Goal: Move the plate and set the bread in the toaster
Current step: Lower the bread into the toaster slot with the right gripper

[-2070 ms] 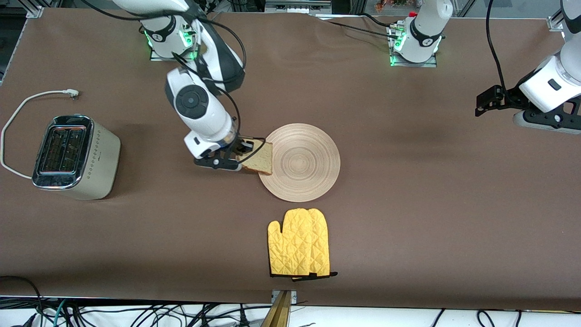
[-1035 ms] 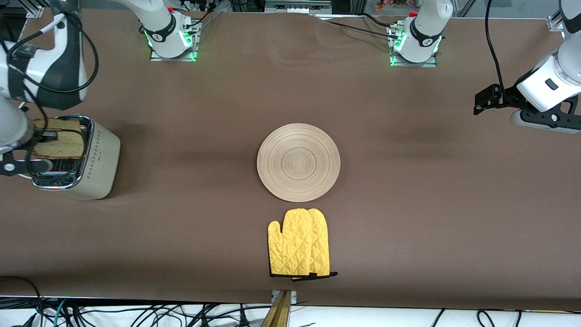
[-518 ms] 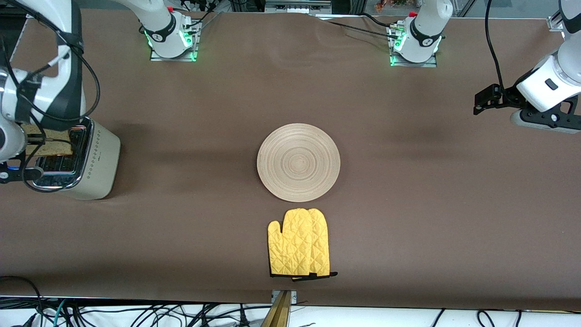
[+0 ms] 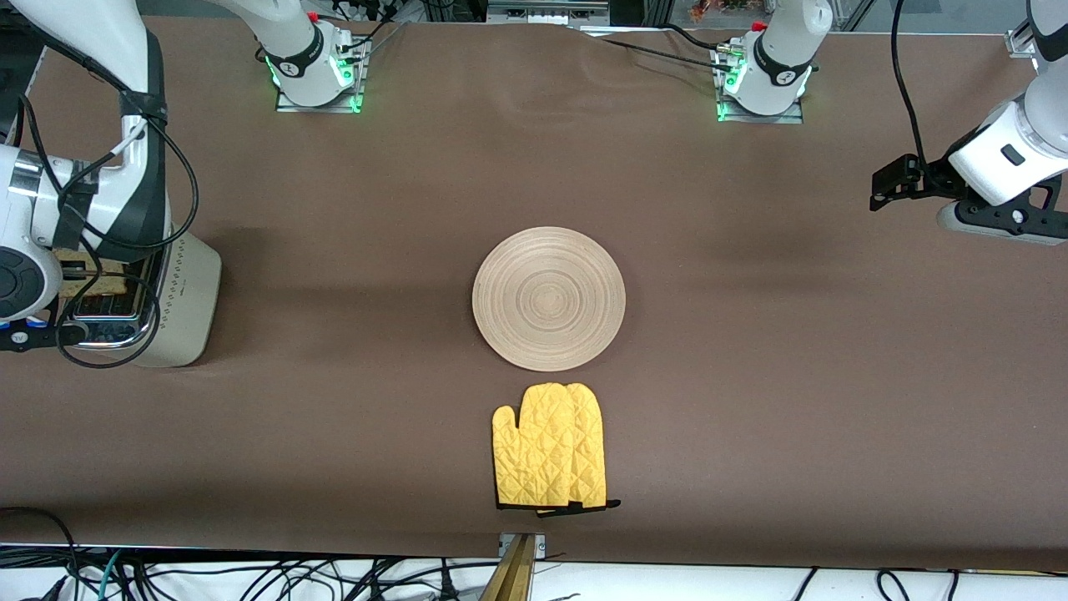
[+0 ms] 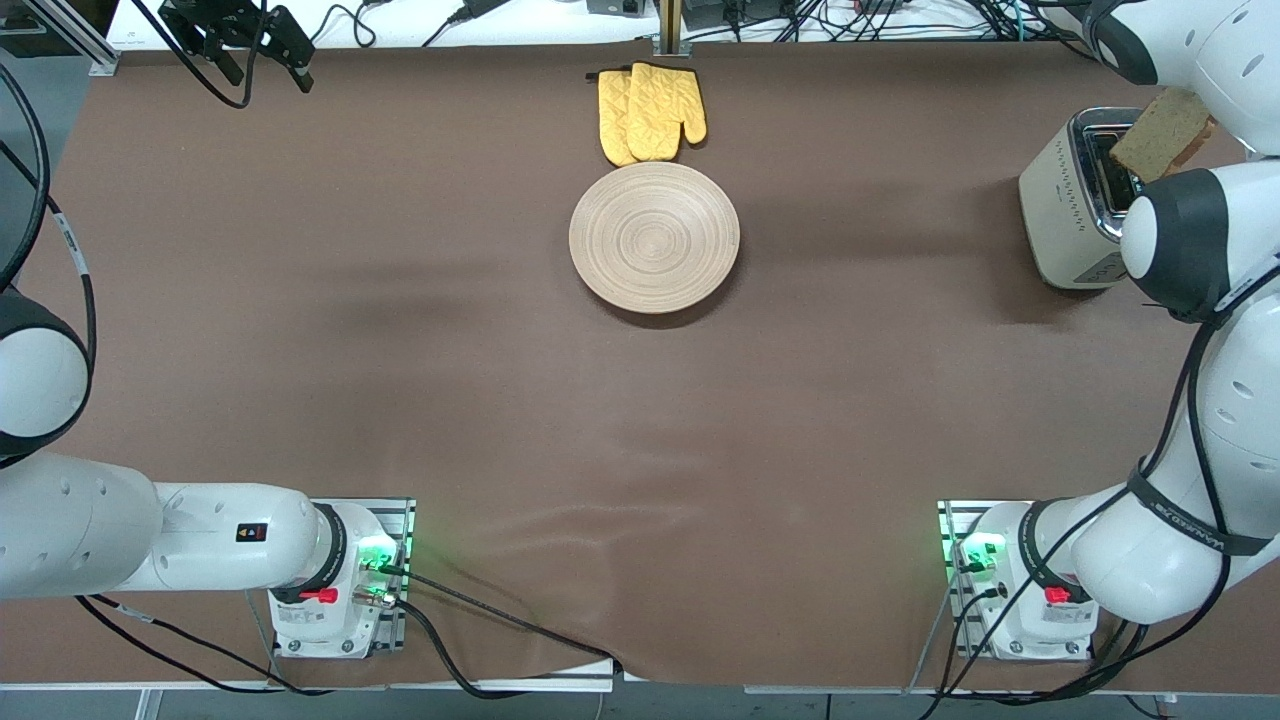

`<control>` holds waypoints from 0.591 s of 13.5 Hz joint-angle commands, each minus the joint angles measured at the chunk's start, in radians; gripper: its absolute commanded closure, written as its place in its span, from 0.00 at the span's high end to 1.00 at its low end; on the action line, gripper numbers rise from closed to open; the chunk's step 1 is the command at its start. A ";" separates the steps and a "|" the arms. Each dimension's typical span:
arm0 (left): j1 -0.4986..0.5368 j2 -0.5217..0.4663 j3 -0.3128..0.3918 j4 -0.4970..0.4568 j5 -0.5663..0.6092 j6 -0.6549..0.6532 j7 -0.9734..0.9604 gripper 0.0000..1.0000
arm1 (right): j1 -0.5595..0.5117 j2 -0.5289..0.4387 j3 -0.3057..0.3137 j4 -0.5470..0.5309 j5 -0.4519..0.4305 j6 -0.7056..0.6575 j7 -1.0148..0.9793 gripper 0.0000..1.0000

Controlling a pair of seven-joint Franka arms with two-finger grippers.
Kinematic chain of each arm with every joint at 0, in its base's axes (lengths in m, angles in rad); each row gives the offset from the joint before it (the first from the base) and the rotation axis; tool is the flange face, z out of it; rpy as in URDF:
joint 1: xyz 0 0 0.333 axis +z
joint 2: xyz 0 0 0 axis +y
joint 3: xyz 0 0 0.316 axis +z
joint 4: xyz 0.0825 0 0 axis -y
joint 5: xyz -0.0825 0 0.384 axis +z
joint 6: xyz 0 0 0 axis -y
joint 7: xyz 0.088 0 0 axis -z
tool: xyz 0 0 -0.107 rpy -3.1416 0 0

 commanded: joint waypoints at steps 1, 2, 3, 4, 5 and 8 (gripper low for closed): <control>-0.007 0.012 -0.003 0.031 0.025 -0.025 -0.013 1.00 | 0.008 0.017 -0.002 0.004 -0.018 0.015 0.037 0.00; -0.007 0.012 -0.003 0.031 0.025 -0.025 -0.013 1.00 | 0.010 0.023 0.001 0.001 -0.018 0.021 0.049 0.00; -0.007 0.012 -0.003 0.031 0.025 -0.025 -0.013 1.00 | 0.013 0.037 0.003 0.000 -0.017 0.035 0.066 0.00; -0.007 0.012 -0.003 0.031 0.025 -0.025 -0.013 1.00 | 0.016 0.046 0.004 0.000 -0.015 0.044 0.077 0.00; -0.007 0.012 -0.003 0.031 0.025 -0.025 -0.013 1.00 | 0.018 0.054 0.004 -0.002 -0.012 0.053 0.083 0.00; -0.007 0.012 -0.003 0.031 0.025 -0.025 -0.013 1.00 | 0.033 0.069 0.006 -0.014 -0.005 0.070 0.141 0.00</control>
